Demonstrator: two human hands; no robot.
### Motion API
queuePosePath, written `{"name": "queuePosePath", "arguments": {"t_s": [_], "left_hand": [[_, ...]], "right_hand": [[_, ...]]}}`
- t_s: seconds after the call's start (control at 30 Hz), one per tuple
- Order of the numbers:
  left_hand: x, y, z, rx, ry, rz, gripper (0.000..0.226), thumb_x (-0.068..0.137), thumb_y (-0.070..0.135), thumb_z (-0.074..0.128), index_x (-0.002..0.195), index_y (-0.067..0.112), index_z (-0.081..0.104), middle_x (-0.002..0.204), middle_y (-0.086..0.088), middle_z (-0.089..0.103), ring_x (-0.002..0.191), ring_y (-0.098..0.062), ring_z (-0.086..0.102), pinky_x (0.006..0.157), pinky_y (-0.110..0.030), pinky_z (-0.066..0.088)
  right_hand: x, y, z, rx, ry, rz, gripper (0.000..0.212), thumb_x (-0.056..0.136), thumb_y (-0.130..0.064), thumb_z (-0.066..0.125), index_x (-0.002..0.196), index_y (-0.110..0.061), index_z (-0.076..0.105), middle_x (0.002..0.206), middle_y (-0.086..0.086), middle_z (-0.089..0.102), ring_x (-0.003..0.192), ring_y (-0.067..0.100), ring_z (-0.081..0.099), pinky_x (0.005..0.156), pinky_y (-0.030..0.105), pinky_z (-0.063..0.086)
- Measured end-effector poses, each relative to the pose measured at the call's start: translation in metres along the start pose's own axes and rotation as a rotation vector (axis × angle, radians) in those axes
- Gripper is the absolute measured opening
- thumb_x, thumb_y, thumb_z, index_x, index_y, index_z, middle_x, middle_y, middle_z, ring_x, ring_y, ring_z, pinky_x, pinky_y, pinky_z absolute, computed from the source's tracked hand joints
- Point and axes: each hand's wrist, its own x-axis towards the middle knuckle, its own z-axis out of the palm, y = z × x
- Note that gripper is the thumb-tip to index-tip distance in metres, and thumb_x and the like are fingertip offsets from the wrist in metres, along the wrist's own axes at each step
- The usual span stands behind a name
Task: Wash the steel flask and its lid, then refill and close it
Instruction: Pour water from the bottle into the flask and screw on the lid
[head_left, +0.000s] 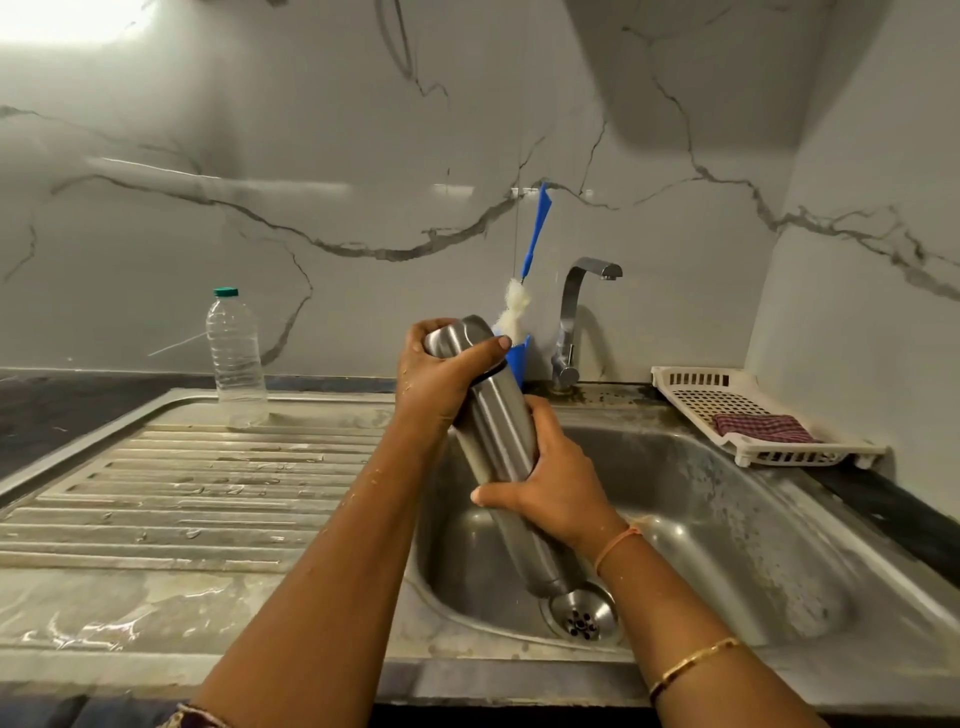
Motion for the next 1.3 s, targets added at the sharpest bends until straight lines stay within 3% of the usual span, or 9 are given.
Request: {"name": "queuePosePath", "arguments": {"t_s": [0.23,0.4,0.53,0.63,0.73,0.93,1.07,1.2,1.3], "left_hand": [[0.001,0.0,0.001,-0.04,-0.062,0.001,0.072,0.058,0.028,0.085,0.118,0.028,0.046,0.109,-0.003,0.056,0.093,-0.021,0.063,0.08,-0.036,0.056],[-0.001,0.0,-0.008,-0.163,-0.202,-0.028,0.063,0.056,0.023,0.081,0.111,0.022,0.051,0.109,-0.009,0.06,0.087,-0.019,0.064,0.071,-0.032,0.055],[-0.005,-0.007,-0.007,-0.191,-0.441,-0.172,0.115,0.036,0.06,0.087,0.134,0.024,0.039,0.12,-0.009,0.059,0.101,-0.021,0.064,0.071,-0.032,0.057],[-0.018,-0.022,-0.005,-0.022,-0.576,-0.351,0.1,0.044,0.083,0.065,0.125,0.026,0.049,0.114,-0.012,0.065,0.101,-0.028,0.066,0.085,-0.048,0.054],[-0.033,-0.039,-0.009,0.012,-0.701,-0.549,0.09,0.042,0.079,0.069,0.112,0.025,0.057,0.11,-0.015,0.066,0.108,-0.034,0.062,0.099,-0.06,0.041],[-0.046,-0.051,-0.011,-0.151,-0.894,-0.673,0.105,0.04,0.027,0.096,0.131,0.017,0.045,0.123,-0.023,0.056,0.111,-0.041,0.059,0.087,-0.058,0.05],[-0.051,-0.053,-0.001,-0.02,-0.761,-0.489,0.072,0.062,0.018,0.086,0.124,0.017,0.049,0.11,-0.011,0.064,0.094,-0.023,0.068,0.074,-0.038,0.058],[-0.047,-0.068,0.005,0.314,-0.486,-0.187,0.109,0.051,0.033,0.091,0.14,0.024,0.029,0.122,-0.003,0.056,0.099,-0.018,0.063,0.081,-0.034,0.058],[-0.048,-0.071,0.007,0.563,-0.298,0.087,0.111,0.058,0.03,0.089,0.141,0.029,0.015,0.11,0.003,0.05,0.08,-0.006,0.06,0.059,-0.014,0.054]], "right_hand": [[0.0,-0.001,0.001,-0.079,0.083,-0.033,0.1,0.06,-0.044,0.081,0.14,-0.037,0.022,0.123,-0.004,0.056,0.101,0.018,0.061,0.089,0.041,0.053],[0.003,0.001,-0.009,0.141,-0.075,-0.014,0.096,0.053,-0.033,0.086,0.133,-0.036,0.033,0.114,-0.007,0.057,0.097,0.012,0.061,0.086,0.036,0.054],[0.003,-0.002,-0.015,0.507,-0.059,0.087,0.085,0.053,-0.023,0.08,0.127,-0.028,0.04,0.109,-0.002,0.061,0.093,0.012,0.063,0.072,0.022,0.053],[0.006,0.004,-0.015,0.831,0.014,0.204,0.094,0.046,-0.03,0.079,0.132,-0.016,0.044,0.115,0.015,0.063,0.092,0.024,0.066,0.068,0.032,0.055],[0.006,0.003,-0.023,1.105,0.049,0.275,0.089,0.046,-0.03,0.076,0.128,-0.003,0.052,0.112,0.021,0.064,0.087,0.027,0.065,0.069,0.035,0.056],[0.002,0.005,-0.034,1.268,0.131,0.282,0.069,0.045,-0.032,0.073,0.107,-0.006,0.059,0.077,0.009,0.067,0.067,0.02,0.066,0.062,0.031,0.055],[0.005,0.007,-0.037,1.172,0.132,0.296,0.045,0.067,-0.029,0.07,0.106,-0.01,0.058,0.082,0.009,0.067,0.073,0.02,0.066,0.065,0.033,0.055],[0.015,0.008,-0.033,0.82,0.166,0.348,0.044,0.09,-0.032,0.056,0.129,-0.015,0.045,0.109,0.01,0.061,0.095,0.022,0.063,0.078,0.034,0.054],[0.017,0.007,-0.021,0.683,0.211,0.344,0.058,0.087,-0.031,0.063,0.137,-0.019,0.034,0.121,0.008,0.058,0.099,0.019,0.061,0.078,0.033,0.054]]}}
